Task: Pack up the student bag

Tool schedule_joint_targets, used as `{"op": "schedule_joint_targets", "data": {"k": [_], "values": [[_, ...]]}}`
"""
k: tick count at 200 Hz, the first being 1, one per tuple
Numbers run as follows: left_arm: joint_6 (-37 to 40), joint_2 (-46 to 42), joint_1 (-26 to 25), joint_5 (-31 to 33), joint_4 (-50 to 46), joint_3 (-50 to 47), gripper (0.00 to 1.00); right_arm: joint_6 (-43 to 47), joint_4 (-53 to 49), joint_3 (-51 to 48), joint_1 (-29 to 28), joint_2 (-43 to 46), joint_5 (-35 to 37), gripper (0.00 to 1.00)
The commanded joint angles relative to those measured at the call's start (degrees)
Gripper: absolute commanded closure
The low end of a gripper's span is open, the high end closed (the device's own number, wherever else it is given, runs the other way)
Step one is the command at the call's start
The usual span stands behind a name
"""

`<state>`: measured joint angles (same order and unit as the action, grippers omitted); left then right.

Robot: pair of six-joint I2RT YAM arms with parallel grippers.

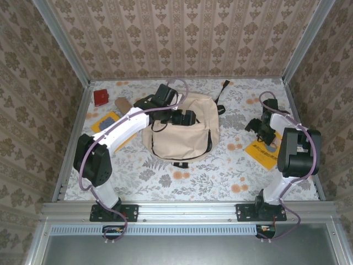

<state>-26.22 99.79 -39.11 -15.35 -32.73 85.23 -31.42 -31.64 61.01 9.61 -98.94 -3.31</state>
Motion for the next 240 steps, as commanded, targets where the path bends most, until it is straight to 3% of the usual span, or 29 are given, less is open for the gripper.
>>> {"op": "schedule_joint_targets", "data": {"k": [1, 84, 95, 116, 148, 171, 196, 240], "values": [[-1.5, 2.1, -1.5, -1.7, 0.8, 3.3, 0.0, -1.7, 0.1, -3.8, -3.7, 1.0, -11.7, 0.14], [-5.3, 5.9, -4.3, -1.5, 0.7, 5.9, 0.0, -8.1, 7.7, -11.9, -12.7, 9.8, -23.1, 0.15], [-6.5, 6.1, -4.6, -1.5, 0.5, 6.0, 0.0, -6.2, 4.6, -10.6, -12.5, 12.0, -20.6, 0.15], [-8.9, 7.1, -5.6, -2.4, 0.3, 6.7, 0.01, -1.7, -3.3, -7.9, -11.1, 15.7, -8.6, 0.14], [-11.6, 9.8, -8.3, -3.8, 0.1, 9.4, 0.06, 1.3, -8.3, -7.9, -4.0, 16.3, 0.7, 0.14], [-13.7, 12.7, -10.3, -4.8, 0.0, 12.3, 0.14, 1.2, -6.9, -9.7, 1.1, 15.6, 1.7, 0.13], [-15.3, 16.6, -12.2, -6.2, -0.4, 16.4, 0.22, 1.7, -6.2, -9.6, 2.4, 12.8, 2.4, 0.14], [-15.2, 23.8, -15.3, -8.2, -3.5, 24.2, 0.32, 1.7, -4.7, -12.1, 2.2, 9.8, -2.5, 0.27]]}}
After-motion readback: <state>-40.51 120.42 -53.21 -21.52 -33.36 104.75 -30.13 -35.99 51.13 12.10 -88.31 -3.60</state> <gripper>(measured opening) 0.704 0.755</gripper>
